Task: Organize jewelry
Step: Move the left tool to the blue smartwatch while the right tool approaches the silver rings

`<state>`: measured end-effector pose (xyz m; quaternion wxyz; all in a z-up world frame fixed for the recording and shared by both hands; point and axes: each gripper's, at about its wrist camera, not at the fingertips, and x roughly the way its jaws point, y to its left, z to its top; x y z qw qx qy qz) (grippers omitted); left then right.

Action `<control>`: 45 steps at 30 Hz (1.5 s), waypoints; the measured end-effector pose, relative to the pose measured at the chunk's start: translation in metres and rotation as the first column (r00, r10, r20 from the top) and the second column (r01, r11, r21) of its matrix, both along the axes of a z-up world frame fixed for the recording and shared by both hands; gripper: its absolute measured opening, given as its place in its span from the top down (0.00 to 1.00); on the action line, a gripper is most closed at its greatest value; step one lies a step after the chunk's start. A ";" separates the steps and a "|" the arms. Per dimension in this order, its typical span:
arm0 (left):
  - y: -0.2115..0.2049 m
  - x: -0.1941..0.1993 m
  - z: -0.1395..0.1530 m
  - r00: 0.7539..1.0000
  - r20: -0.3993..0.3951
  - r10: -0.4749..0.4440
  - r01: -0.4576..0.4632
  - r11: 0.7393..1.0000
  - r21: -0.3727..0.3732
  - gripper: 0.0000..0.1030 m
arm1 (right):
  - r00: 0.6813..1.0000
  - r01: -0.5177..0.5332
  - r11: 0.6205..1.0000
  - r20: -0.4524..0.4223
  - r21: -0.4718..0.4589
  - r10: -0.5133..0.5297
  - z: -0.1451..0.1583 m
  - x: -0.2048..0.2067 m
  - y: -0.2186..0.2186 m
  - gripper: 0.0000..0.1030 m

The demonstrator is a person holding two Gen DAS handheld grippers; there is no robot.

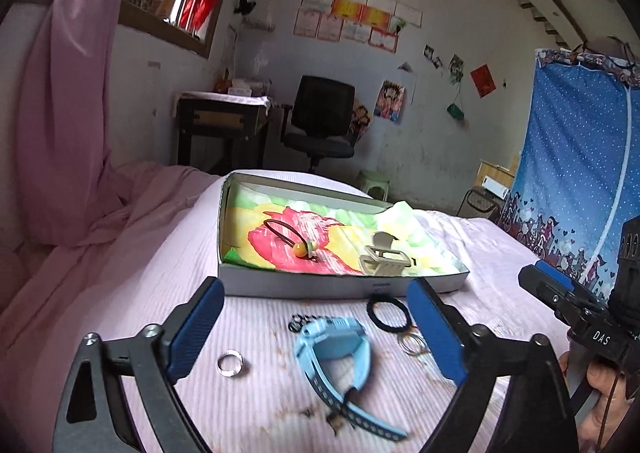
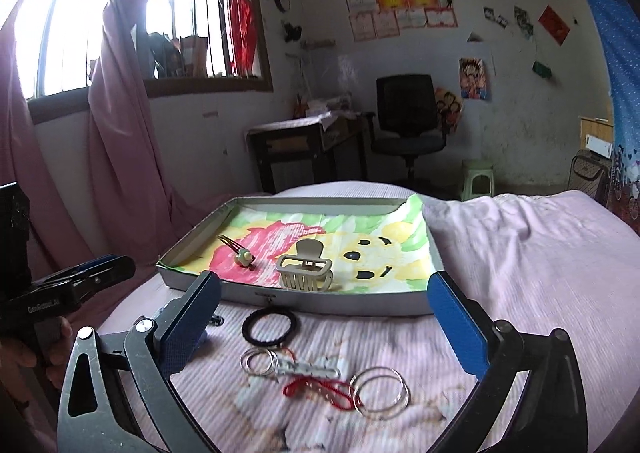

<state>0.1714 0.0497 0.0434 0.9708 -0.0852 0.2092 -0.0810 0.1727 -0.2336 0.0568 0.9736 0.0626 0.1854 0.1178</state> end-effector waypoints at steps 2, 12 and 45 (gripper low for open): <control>0.000 -0.009 -0.003 1.000 0.014 0.004 -0.004 1.000 0.002 0.06 | 1.000 0.004 1.000 0.012 0.003 -0.004 -0.002 -0.009 -0.004 0.01; -0.011 -0.041 -0.019 0.999 0.038 0.009 -0.010 0.999 0.052 0.04 | 1.000 0.009 0.999 0.020 -0.030 -0.009 -0.017 -0.044 -0.009 0.01; -0.022 -0.022 -0.054 0.993 -0.118 -0.008 0.019 0.995 0.097 0.06 | 0.951 -0.020 0.996 -0.310 -0.090 -0.009 -0.069 -0.024 -0.009 0.02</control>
